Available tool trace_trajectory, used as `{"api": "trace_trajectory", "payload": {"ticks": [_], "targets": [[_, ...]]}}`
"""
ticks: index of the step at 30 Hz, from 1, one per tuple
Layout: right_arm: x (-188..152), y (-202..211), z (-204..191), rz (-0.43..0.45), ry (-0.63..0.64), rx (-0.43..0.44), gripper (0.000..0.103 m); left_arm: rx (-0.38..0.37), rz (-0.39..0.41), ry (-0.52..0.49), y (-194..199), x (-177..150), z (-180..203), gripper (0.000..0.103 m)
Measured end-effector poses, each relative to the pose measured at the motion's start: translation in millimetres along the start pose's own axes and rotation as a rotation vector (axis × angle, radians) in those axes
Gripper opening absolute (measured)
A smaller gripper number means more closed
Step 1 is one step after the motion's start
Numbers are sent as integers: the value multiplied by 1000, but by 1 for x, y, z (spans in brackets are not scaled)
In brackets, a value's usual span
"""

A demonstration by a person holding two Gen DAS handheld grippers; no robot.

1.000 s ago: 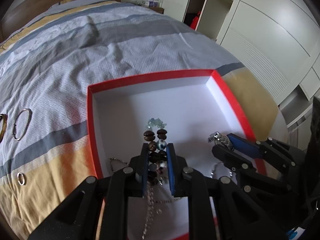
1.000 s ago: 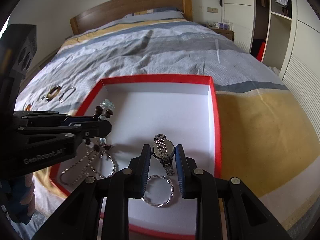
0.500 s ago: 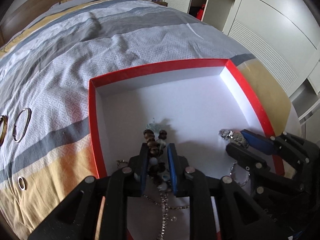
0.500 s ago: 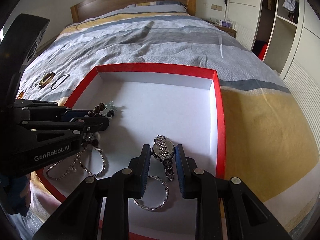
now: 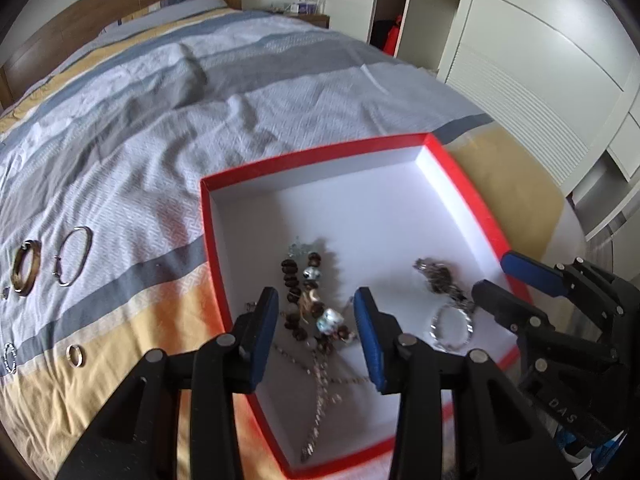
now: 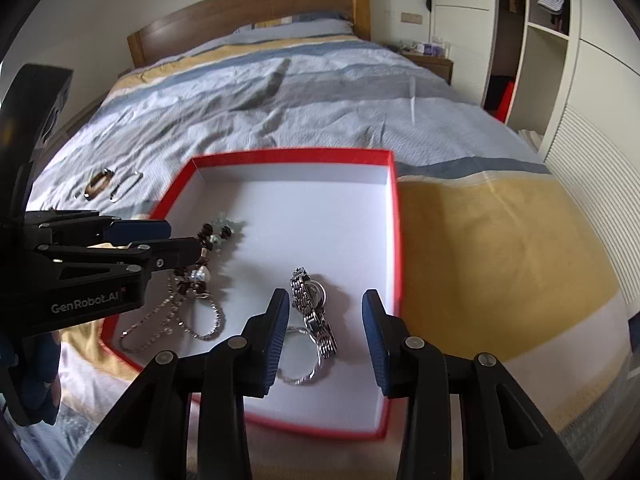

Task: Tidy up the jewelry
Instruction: 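Withdraw both open tools from the box back over the bed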

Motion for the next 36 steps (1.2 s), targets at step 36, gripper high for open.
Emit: {"api": "trace_trajectory", "payload": {"ticks": [36], "targets": [[-49, 154, -86, 159, -5, 52, 58, 130, 195, 124, 194, -128, -54, 50]]}}
Point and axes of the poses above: each gripper's, at about its wrist camera, not at the fingertips, and y roughly against the way its jaws point, z to its right, x to its top, the point moved 5 cm from there along -y, roughly the way its jaws point, and after that the axes turned 3 degrees about -z, right-handed, at the moved point
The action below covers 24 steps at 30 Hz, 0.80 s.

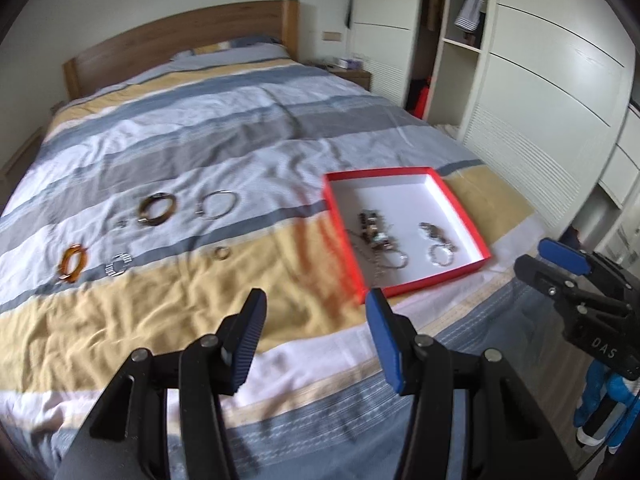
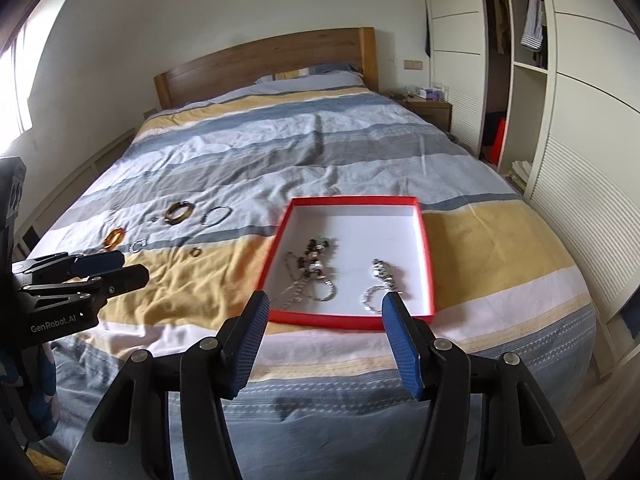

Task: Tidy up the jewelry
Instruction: 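Withdraw both open tools from the box back over the bed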

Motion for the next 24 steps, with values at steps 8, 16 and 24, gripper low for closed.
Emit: {"api": "trace_trajectory", "payload": {"ticks": [8, 16, 24], "targets": [[-8, -4, -41, -8, 46, 52, 58, 116, 9, 92, 19, -26, -55, 50], [-4, -19, -78, -12, 86, 103, 58, 179, 2, 165, 18, -44, -100, 50], [0, -41, -110, -37, 130, 131, 58, 232, -5, 214, 15, -52, -136, 50]]}}
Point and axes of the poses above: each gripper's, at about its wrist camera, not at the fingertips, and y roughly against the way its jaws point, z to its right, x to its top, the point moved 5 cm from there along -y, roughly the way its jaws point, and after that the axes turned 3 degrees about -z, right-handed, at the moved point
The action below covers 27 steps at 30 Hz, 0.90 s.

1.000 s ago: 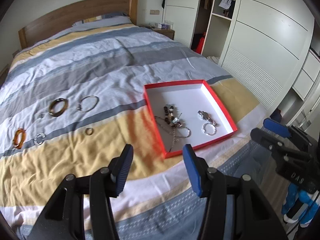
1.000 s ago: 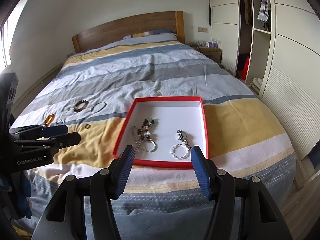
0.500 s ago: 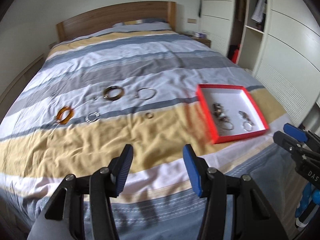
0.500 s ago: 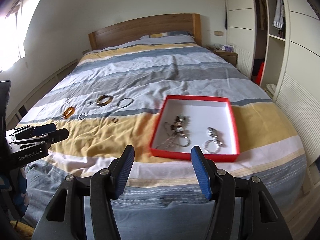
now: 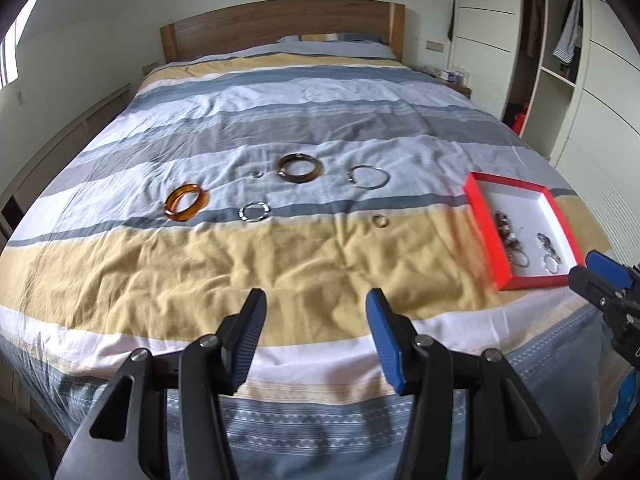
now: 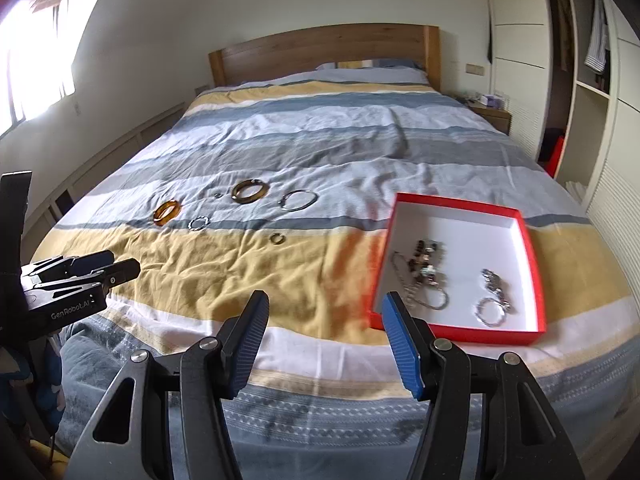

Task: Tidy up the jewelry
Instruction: 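Withdraw both open tools from the box back over the bed, then grasp the twisted silver ring with the left tool while the right tool grasps the small gold ring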

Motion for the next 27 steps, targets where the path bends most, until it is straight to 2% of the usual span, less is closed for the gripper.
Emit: {"api": "trace_trajectory", "payload": {"ticks": [17, 27], "targets": [[9, -61, -43, -94, 83, 62, 58, 28, -49, 48, -35, 3, -35, 50], [16, -101, -55, -145, 125, 93, 56, 26, -100, 52, -76, 7, -45, 50]]}}
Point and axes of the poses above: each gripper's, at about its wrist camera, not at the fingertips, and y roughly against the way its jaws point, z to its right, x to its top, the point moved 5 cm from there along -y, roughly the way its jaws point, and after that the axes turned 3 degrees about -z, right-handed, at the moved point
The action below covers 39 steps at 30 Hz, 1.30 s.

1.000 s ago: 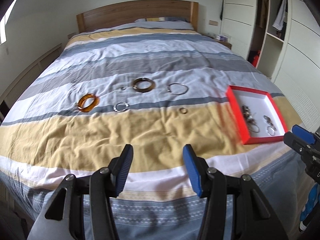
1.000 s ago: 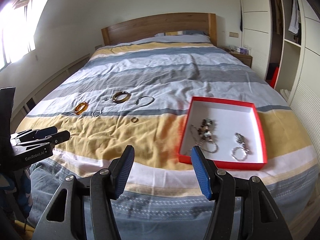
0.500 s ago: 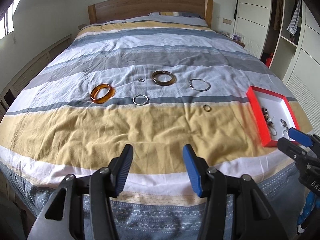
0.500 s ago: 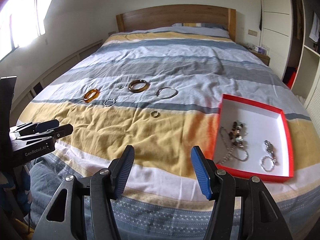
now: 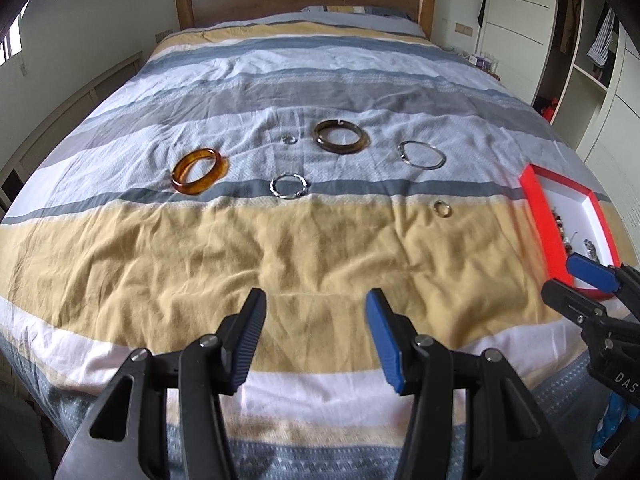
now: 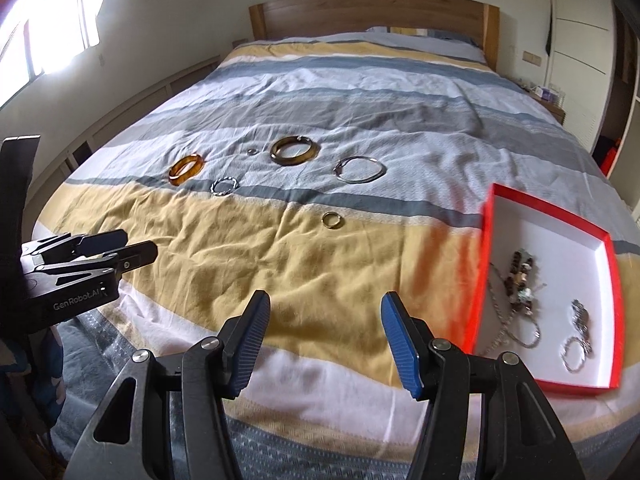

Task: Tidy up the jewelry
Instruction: 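Grasp the twisted silver ring with the left tool while the right tool grasps the small gold ring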

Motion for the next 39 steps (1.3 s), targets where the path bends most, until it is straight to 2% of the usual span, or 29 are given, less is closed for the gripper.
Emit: {"api": "trace_trajectory", "payload": {"ticks": [7, 16, 23, 35, 38, 39], "targets": [[18, -35, -3, -26, 21, 27, 46, -40, 12, 52, -33, 20, -25, 50], [50, -96, 4, -41, 3, 57, 46, -66, 17, 58, -94, 68, -44, 50], [60, -134, 15, -65, -30, 61, 46, -47, 14, 50, -126, 83, -45, 50], [62, -149, 14, -53, -20, 78, 42, -50, 19, 35, -143, 91, -40, 55], [61, -151, 13, -51, -13, 74, 37, -28, 14, 13, -150, 92, -37, 55], [61, -152, 12, -52, -13, 75, 30, -22, 15, 6, -152, 92, -36, 55]]}}
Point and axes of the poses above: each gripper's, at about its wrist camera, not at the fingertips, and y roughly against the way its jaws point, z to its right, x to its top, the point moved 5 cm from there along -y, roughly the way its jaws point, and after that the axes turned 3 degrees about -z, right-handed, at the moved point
